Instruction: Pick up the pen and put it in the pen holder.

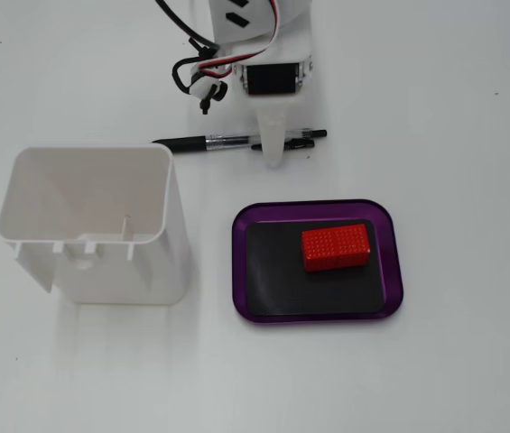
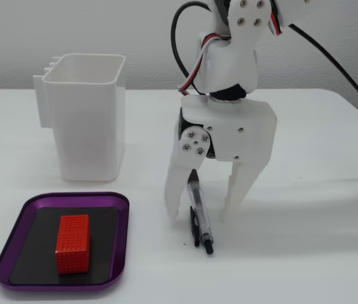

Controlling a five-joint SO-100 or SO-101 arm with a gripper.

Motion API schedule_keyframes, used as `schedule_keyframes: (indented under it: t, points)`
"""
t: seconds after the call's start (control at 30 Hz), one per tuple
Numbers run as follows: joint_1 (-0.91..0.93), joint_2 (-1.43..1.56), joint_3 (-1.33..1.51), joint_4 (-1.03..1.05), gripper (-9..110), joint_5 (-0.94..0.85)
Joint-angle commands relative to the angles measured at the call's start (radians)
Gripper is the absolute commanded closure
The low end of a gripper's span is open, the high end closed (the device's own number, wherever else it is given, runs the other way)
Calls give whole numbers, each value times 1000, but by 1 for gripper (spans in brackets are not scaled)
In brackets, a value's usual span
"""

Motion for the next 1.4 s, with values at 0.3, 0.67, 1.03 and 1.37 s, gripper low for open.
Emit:
schedule_keyframes:
  t: [0.3, 0.67, 1.03, 1.37]
  points:
    - [-15, 8, 51, -75, 102, -78]
    - [-17, 35, 21, 35, 102, -83]
    - [-6, 549, -155, 265, 102, -74]
    - [112, 641, -414, 368, 102, -64]
